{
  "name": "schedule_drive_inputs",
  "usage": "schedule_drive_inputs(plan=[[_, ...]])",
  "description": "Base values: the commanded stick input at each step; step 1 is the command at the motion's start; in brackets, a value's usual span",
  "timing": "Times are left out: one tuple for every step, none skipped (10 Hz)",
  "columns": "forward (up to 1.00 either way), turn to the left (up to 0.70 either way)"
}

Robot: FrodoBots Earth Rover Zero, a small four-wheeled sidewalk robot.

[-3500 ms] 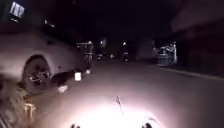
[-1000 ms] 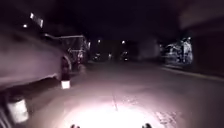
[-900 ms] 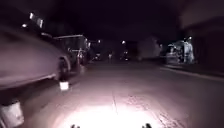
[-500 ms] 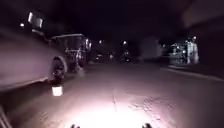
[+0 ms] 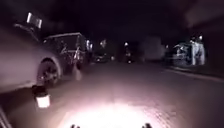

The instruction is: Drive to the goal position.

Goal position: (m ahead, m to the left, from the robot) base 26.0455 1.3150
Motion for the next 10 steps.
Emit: schedule_drive_inputs(plan=[[0.85,0.0],[0.85,0.0],[0.85,0.0],[0.85,0.0],[0.85,0.0],[0.85,0.0],[0.85,0.0],[0.85,0.0],[0.85,0.0],[0.85,0.0]])
